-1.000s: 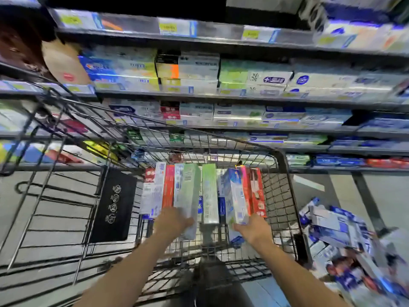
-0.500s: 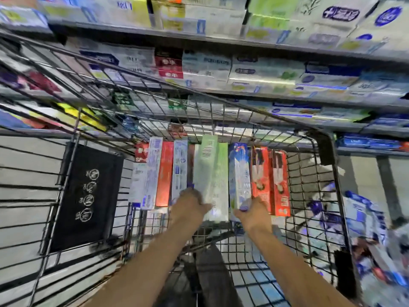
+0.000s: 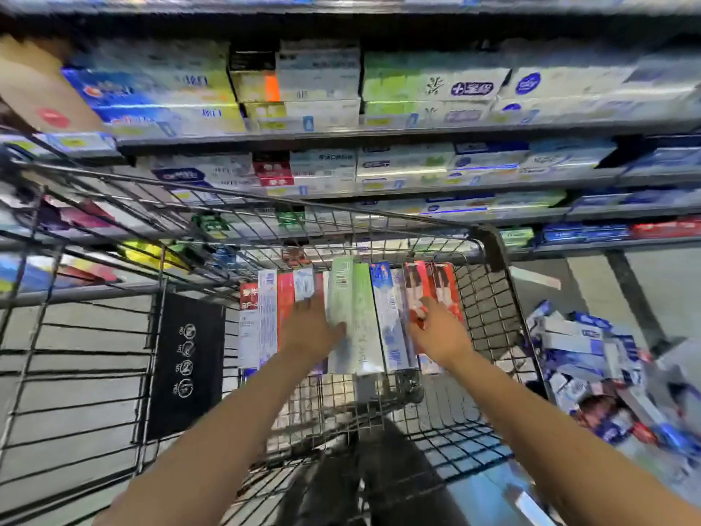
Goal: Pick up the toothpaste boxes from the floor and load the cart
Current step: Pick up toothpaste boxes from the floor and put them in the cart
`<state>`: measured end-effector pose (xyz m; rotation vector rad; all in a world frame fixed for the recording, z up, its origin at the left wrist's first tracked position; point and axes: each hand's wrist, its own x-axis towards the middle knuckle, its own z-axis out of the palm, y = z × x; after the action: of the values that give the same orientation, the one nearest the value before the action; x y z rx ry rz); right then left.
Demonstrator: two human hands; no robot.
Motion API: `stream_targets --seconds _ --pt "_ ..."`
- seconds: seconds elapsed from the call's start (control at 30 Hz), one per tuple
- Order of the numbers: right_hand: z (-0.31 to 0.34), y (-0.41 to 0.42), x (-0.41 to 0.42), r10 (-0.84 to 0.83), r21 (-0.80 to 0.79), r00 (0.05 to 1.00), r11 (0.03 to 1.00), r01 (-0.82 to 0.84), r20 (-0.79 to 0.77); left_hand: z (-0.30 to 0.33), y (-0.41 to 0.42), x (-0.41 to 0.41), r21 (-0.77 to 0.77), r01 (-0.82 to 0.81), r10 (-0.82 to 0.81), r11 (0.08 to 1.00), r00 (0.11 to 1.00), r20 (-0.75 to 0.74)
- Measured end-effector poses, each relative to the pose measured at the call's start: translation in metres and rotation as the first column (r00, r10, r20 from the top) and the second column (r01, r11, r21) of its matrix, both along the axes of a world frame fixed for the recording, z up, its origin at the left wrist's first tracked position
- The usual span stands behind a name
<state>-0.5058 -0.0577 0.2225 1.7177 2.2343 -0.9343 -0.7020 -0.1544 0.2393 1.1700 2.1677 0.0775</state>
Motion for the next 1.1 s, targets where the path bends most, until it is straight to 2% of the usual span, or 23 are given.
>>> stream_targets --seconds 0.1,0.2,0.27,0.47,0.67,0.77,0.9,1.0,1.1 --pt "0.032 0.003 0.022 0.183 0.138 0.980 0.972 -0.192 0.075 0.034 0.016 -0.002 0.030 0.184 -0.178 0.982 0.974 -0.144" --pt "0.055 0.007 0.058 0.216 0.188 0.966 0.952 -0.240 0.141 0.061 0.038 0.014 0.075 0.389 -0.360 0.918 0.899 -0.250" --pt "0.067 0.009 0.089 0.184 0.211 0.970 0.953 -0.215 0.158 0.078 0.052 0.033 0.099 0.496 -0.456 0.863 0.848 -0.271" --pt "0.096 -0.004 0.218 -0.078 0.235 0.978 0.971 0.031 0.193 0.108 0.095 0.122 0.139 0.692 -0.642 0.709 0.714 -0.281" --pt "0.087 -0.033 0.381 -0.341 0.133 0.917 0.938 0.319 0.205 0.108 0.137 0.264 0.133 0.731 -0.711 0.670 0.683 -0.169" --pt "0.073 -0.058 0.466 -0.462 0.064 0.850 0.885 0.462 0.254 0.088 0.152 0.347 0.096 0.765 -0.757 0.637 0.644 -0.108" --pt "0.048 -0.100 0.562 -0.542 0.006 0.769 0.819 0.574 0.338 0.056 0.151 0.459 -0.008 0.802 -0.802 0.598 0.597 -0.022" --pt "0.030 -0.129 0.613 -0.609 -0.056 0.706 0.741 0.669 0.361 0.030 0.140 0.525 -0.039 0.815 -0.812 0.578 0.579 0.074" --pt "0.010 -0.152 0.647 -0.671 -0.114 0.649 0.658 0.744 0.358 0.000 0.130 0.570 -0.065 0.855 -0.846 0.514 0.518 0.126"
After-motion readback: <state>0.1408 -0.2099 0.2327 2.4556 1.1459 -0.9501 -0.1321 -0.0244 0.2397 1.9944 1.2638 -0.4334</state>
